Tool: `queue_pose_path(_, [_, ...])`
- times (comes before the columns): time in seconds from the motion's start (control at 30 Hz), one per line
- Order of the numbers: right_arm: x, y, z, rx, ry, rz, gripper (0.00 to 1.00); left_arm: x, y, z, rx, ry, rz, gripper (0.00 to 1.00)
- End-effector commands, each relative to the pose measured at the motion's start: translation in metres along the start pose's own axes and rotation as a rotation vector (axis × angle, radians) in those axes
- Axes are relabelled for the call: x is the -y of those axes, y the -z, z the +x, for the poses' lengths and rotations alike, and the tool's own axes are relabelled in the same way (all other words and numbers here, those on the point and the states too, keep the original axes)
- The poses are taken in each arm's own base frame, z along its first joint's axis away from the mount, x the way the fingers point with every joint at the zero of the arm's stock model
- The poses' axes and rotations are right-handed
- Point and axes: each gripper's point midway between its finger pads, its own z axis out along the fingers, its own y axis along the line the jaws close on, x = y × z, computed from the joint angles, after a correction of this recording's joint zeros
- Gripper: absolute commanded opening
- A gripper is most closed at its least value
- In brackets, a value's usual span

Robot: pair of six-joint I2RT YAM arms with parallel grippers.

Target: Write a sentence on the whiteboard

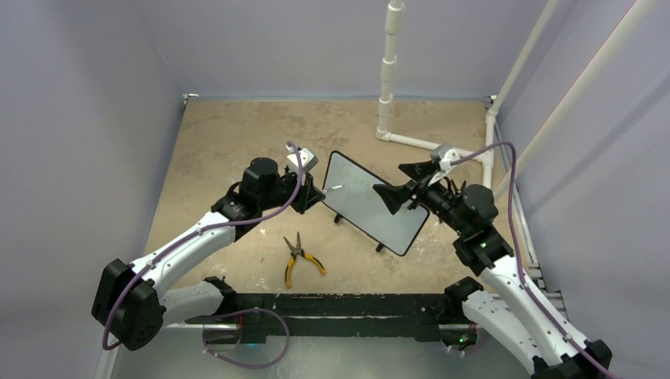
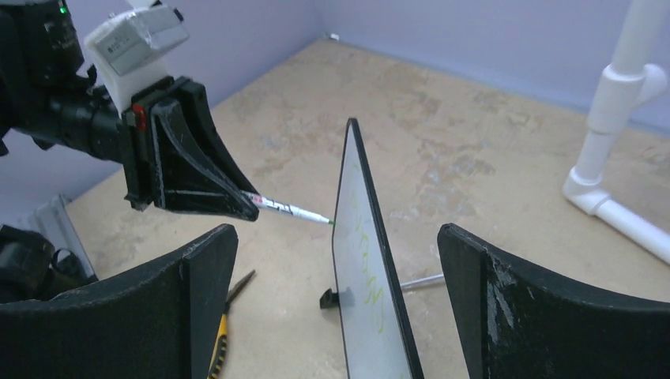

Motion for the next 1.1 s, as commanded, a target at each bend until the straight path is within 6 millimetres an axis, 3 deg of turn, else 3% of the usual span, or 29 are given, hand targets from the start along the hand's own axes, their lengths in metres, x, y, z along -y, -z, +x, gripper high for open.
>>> queue_pose_path(0.0, [0.021, 0.007, -0.012, 0.125, -0.023, 0.133, 0.98, 0.006, 0.004, -0.027, 0.069, -0.034, 0.029, 0.00])
queue_pose_path(0.2, [0.027, 0.038, -0.015, 0.230, -0.028, 0.200, 0.92, 0.005, 0.002, -0.025, 0.062, -0.028, 0.026, 0.00])
queue_pose_path(0.37, [0.026, 0.050, -0.006, 0.268, -0.060, 0.202, 0.89, 0.006, 0.000, -0.022, 0.051, -0.022, 0.035, 0.00])
queue_pose_path(0.47, [0.040, 0.057, -0.001, 0.279, -0.100, 0.286, 0.85, 0.005, 0.000, -0.022, 0.050, -0.019, 0.033, 0.00])
queue_pose_path(0.7, [0.038, 0.065, 0.014, 0.247, -0.164, 0.288, 0.79, 0.006, -0.003, -0.019, 0.039, -0.014, 0.042, 0.00])
queue_pose_path(1.07, [0.032, 0.066, 0.030, 0.183, -0.235, 0.275, 0.58, 0.005, -0.003, -0.025, 0.055, -0.020, 0.047, 0.00])
